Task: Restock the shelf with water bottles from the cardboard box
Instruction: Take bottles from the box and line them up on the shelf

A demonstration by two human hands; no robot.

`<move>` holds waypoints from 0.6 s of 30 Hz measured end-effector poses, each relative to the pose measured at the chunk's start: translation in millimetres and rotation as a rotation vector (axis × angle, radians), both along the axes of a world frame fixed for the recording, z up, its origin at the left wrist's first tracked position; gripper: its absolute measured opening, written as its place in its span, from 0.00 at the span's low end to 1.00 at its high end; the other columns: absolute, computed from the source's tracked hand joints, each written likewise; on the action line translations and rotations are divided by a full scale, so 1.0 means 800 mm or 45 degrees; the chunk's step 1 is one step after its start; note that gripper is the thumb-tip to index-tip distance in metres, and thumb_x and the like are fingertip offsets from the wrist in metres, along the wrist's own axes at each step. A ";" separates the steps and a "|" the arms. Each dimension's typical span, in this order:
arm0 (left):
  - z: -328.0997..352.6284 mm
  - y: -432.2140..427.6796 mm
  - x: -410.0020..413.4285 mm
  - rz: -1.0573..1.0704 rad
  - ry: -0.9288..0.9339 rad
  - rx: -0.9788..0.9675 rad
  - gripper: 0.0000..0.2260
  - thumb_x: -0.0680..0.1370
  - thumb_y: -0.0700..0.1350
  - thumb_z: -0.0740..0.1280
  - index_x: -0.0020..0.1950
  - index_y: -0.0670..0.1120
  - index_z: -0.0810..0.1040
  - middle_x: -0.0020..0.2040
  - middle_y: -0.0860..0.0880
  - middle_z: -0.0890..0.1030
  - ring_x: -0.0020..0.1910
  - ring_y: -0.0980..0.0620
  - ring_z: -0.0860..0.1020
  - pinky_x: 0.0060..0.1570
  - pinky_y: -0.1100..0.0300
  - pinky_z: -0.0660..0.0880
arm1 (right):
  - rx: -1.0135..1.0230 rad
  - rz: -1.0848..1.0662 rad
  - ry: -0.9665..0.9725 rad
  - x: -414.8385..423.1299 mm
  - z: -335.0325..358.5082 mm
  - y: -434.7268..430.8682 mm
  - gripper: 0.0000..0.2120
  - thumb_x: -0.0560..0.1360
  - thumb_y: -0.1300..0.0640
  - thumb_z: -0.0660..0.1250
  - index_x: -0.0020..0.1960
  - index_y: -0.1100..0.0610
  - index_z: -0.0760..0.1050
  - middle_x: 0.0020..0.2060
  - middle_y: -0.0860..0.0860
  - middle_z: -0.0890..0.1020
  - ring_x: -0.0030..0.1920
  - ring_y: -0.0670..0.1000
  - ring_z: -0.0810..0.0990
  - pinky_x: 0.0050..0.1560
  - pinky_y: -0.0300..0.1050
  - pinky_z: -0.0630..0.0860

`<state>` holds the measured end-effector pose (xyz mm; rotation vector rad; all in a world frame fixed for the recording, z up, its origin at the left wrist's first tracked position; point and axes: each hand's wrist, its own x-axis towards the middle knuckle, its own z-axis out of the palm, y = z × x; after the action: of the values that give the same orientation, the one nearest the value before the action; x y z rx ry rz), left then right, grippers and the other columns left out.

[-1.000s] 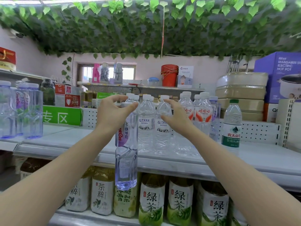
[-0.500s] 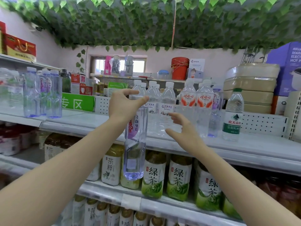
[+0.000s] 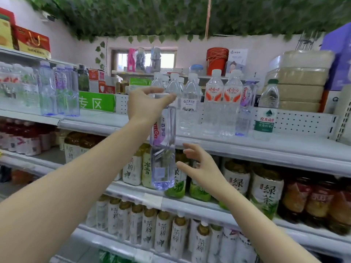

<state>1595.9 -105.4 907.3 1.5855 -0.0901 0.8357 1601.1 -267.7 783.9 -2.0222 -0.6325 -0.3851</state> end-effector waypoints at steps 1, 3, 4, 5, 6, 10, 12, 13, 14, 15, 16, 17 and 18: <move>0.001 -0.003 -0.004 0.003 0.004 -0.006 0.16 0.61 0.56 0.79 0.45 0.54 0.81 0.52 0.51 0.81 0.53 0.50 0.80 0.56 0.46 0.76 | 0.003 -0.006 0.010 -0.006 -0.005 0.001 0.27 0.72 0.49 0.71 0.68 0.42 0.64 0.60 0.41 0.73 0.61 0.37 0.70 0.50 0.23 0.65; 0.004 -0.007 -0.009 -0.003 -0.016 -0.033 0.16 0.62 0.55 0.79 0.47 0.53 0.81 0.51 0.53 0.79 0.53 0.50 0.79 0.55 0.46 0.76 | 0.016 -0.013 0.019 -0.017 -0.012 0.004 0.31 0.70 0.49 0.73 0.68 0.41 0.62 0.61 0.43 0.73 0.62 0.38 0.70 0.52 0.26 0.65; 0.006 -0.008 -0.011 -0.015 -0.027 -0.056 0.17 0.63 0.55 0.79 0.48 0.53 0.81 0.52 0.52 0.79 0.54 0.49 0.78 0.55 0.46 0.76 | 0.025 -0.015 0.024 -0.020 -0.015 0.007 0.33 0.69 0.49 0.74 0.68 0.39 0.62 0.61 0.42 0.74 0.62 0.38 0.70 0.54 0.28 0.66; 0.007 -0.007 -0.013 -0.026 -0.036 -0.083 0.18 0.63 0.55 0.78 0.49 0.53 0.80 0.54 0.52 0.79 0.55 0.48 0.78 0.56 0.45 0.76 | 0.032 -0.020 0.029 -0.023 -0.017 0.010 0.35 0.67 0.49 0.75 0.68 0.39 0.61 0.60 0.41 0.74 0.62 0.37 0.70 0.57 0.31 0.66; 0.006 -0.007 -0.017 -0.044 -0.036 -0.119 0.18 0.64 0.54 0.78 0.50 0.53 0.80 0.56 0.51 0.79 0.56 0.48 0.77 0.56 0.44 0.75 | 0.035 -0.024 0.031 -0.028 -0.018 0.012 0.36 0.66 0.49 0.76 0.68 0.39 0.61 0.60 0.40 0.74 0.62 0.37 0.70 0.60 0.35 0.68; -0.006 0.005 -0.025 -0.181 0.056 -0.379 0.15 0.66 0.51 0.78 0.49 0.52 0.79 0.59 0.48 0.78 0.57 0.46 0.77 0.55 0.45 0.77 | 0.106 -0.075 0.044 -0.050 -0.018 0.019 0.40 0.64 0.50 0.78 0.68 0.39 0.59 0.58 0.33 0.71 0.59 0.31 0.70 0.60 0.32 0.69; -0.014 0.010 -0.028 -0.236 0.092 -0.490 0.15 0.66 0.50 0.78 0.49 0.51 0.78 0.56 0.47 0.80 0.54 0.46 0.79 0.53 0.47 0.78 | 0.121 -0.104 0.040 -0.061 -0.020 0.021 0.41 0.64 0.52 0.79 0.69 0.41 0.59 0.58 0.33 0.70 0.57 0.26 0.68 0.54 0.22 0.67; -0.019 0.011 -0.029 -0.250 0.111 -0.518 0.16 0.66 0.49 0.78 0.51 0.51 0.79 0.55 0.48 0.80 0.52 0.47 0.79 0.52 0.48 0.78 | 0.097 -0.122 0.027 -0.067 -0.021 0.022 0.41 0.64 0.52 0.79 0.69 0.41 0.59 0.58 0.33 0.71 0.56 0.24 0.67 0.51 0.19 0.66; -0.023 0.012 -0.029 -0.266 0.125 -0.525 0.18 0.67 0.49 0.77 0.53 0.50 0.79 0.54 0.48 0.80 0.50 0.48 0.80 0.50 0.50 0.78 | 0.073 -0.141 0.012 -0.072 -0.023 0.024 0.40 0.64 0.52 0.78 0.69 0.41 0.60 0.58 0.34 0.71 0.55 0.24 0.67 0.48 0.18 0.66; -0.028 0.013 -0.029 -0.281 0.135 -0.522 0.19 0.67 0.49 0.77 0.55 0.49 0.79 0.53 0.48 0.80 0.48 0.49 0.80 0.47 0.52 0.78 | 0.071 -0.164 0.003 -0.076 -0.025 0.025 0.39 0.64 0.53 0.78 0.68 0.41 0.61 0.57 0.36 0.73 0.54 0.25 0.68 0.46 0.18 0.66; -0.032 0.012 -0.029 -0.299 0.142 -0.514 0.20 0.67 0.50 0.77 0.56 0.49 0.79 0.53 0.48 0.81 0.47 0.49 0.80 0.45 0.53 0.79 | 0.088 -0.189 0.004 -0.079 -0.028 0.025 0.38 0.64 0.55 0.78 0.67 0.42 0.62 0.56 0.37 0.74 0.53 0.27 0.70 0.45 0.20 0.68; -0.035 0.011 -0.030 -0.316 0.145 -0.499 0.19 0.66 0.51 0.78 0.55 0.50 0.79 0.53 0.49 0.81 0.48 0.48 0.81 0.46 0.51 0.79 | 0.107 -0.219 -0.004 -0.083 -0.030 0.025 0.37 0.64 0.56 0.78 0.67 0.43 0.63 0.55 0.39 0.75 0.53 0.30 0.72 0.45 0.22 0.69; -0.038 0.011 -0.030 -0.330 0.143 -0.459 0.19 0.65 0.53 0.78 0.53 0.51 0.80 0.53 0.49 0.81 0.50 0.47 0.80 0.48 0.49 0.79 | 0.118 -0.249 -0.021 -0.086 -0.032 0.023 0.37 0.63 0.57 0.78 0.66 0.43 0.64 0.54 0.40 0.76 0.52 0.32 0.74 0.46 0.24 0.71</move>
<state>1571.7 -96.9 877.2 1.2452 -0.0585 0.5253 1532.2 -249.0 758.7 -1.9994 -0.4199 -0.5376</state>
